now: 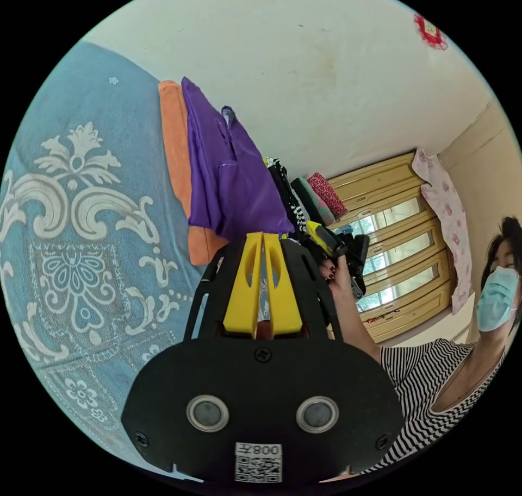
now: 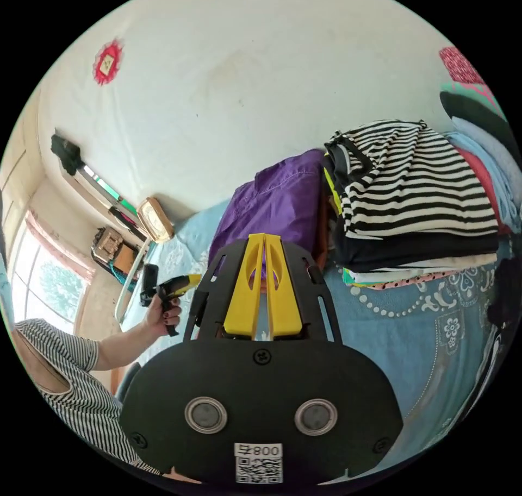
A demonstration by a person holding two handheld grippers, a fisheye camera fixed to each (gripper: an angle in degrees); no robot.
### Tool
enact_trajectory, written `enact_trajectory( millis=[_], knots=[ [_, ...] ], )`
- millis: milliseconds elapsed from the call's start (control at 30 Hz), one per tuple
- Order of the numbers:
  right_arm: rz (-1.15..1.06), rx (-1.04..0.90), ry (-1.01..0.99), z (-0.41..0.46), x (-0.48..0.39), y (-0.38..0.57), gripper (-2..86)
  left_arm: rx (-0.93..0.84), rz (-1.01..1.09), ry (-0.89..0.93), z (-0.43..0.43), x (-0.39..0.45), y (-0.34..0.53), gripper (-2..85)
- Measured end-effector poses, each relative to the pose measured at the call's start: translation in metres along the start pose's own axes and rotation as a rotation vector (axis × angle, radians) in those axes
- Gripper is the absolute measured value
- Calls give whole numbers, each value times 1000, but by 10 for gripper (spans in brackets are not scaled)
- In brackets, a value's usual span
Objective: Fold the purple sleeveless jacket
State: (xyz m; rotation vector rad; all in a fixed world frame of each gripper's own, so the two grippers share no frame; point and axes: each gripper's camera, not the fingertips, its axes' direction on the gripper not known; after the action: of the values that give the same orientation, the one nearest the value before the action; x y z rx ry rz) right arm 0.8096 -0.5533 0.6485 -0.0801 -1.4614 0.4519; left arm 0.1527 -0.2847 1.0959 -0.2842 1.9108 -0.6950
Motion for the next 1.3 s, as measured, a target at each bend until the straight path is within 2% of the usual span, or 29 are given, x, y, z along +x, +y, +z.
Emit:
enact_trajectory(
  millis=[67,167,400,667,833,1100,1300],
  knots=[
    [-23,-112,137,36,-4,-5,2,12,-3,-45,8,-15,-7,3],
    [-6,-188,167,63,4,-2,1,-69,-57,-199,33,-57,-10,2],
    [2,-167,173,52,19,5,1,-124,15,-262,58,-103,3,2],
    [111,-21,64,-42,67,35,1,-117,142,-218,68,-113,32,16],
    [302,82,12,-108,138,79,1,-243,241,-153,116,-108,59,41],
    [454,196,-44,-182,203,118,9,-374,242,-105,181,-117,96,97],
    [549,300,-83,-222,243,135,31,-371,250,-134,214,-118,107,124]
  ],
)
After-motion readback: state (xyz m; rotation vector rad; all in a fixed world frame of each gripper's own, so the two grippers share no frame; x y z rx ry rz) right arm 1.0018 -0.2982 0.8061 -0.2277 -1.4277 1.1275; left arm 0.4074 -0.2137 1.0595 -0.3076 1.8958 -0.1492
